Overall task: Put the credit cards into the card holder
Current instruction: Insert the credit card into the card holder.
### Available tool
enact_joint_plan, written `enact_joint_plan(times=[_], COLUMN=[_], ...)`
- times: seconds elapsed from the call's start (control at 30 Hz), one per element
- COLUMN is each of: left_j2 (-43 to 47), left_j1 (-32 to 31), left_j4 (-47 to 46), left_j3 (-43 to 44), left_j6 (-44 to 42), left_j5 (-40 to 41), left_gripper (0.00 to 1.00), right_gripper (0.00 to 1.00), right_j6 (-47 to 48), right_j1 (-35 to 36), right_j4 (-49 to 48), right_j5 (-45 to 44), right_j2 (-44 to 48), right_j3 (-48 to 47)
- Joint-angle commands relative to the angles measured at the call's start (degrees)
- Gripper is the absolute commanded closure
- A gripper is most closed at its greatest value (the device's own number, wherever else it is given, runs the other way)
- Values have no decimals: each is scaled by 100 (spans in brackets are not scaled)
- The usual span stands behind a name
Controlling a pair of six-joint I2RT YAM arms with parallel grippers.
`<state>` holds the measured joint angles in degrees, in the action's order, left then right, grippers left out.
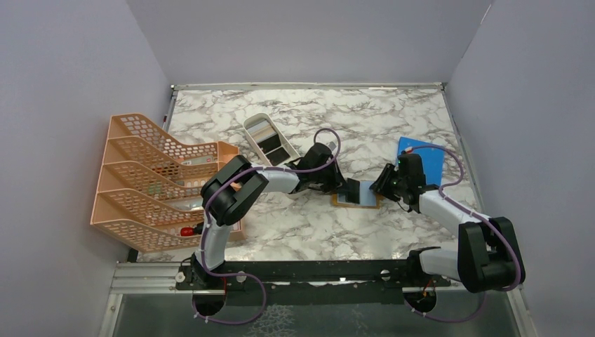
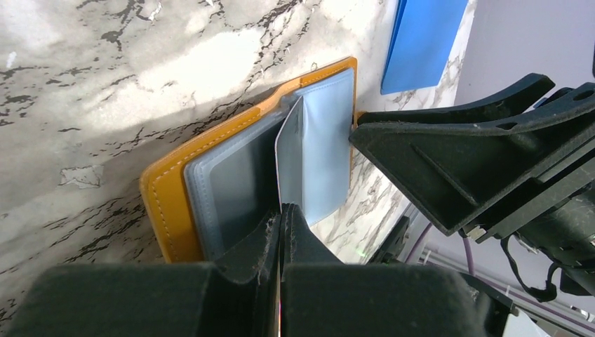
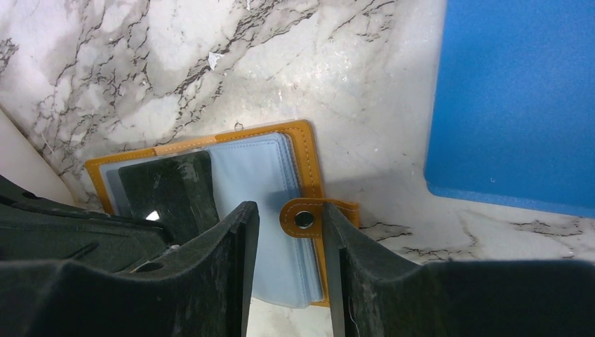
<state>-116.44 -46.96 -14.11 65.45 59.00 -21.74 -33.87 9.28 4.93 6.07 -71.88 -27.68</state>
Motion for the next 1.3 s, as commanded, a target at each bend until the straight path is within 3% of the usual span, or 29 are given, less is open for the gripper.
enact_joint_plan(times=[0.0, 0.17, 0.4, 1.0, 1.27], left_j2=[-247, -182, 93, -469, -484], left_j1=[-119, -119, -19, -134, -155], left_j4=[-148, -139, 870, 701, 1082], left_j3=[-73, -95, 32, 379, 609], left_j6=[233, 349, -104, -191, -435], left_j5=[72, -72, 181, 11, 104], left_gripper=[100, 100, 100, 100, 95], right_gripper=[58, 58, 58, 58, 58], right_j6=[-189, -90, -17, -12, -11], right_j1=[57, 57, 55, 57, 57], right_j4=[103, 125, 131, -9, 48], right_j5=[393, 236, 220, 531, 498], right_j2=[-124, -192, -162, -336, -289], right_j3=[233, 220, 188, 124, 101])
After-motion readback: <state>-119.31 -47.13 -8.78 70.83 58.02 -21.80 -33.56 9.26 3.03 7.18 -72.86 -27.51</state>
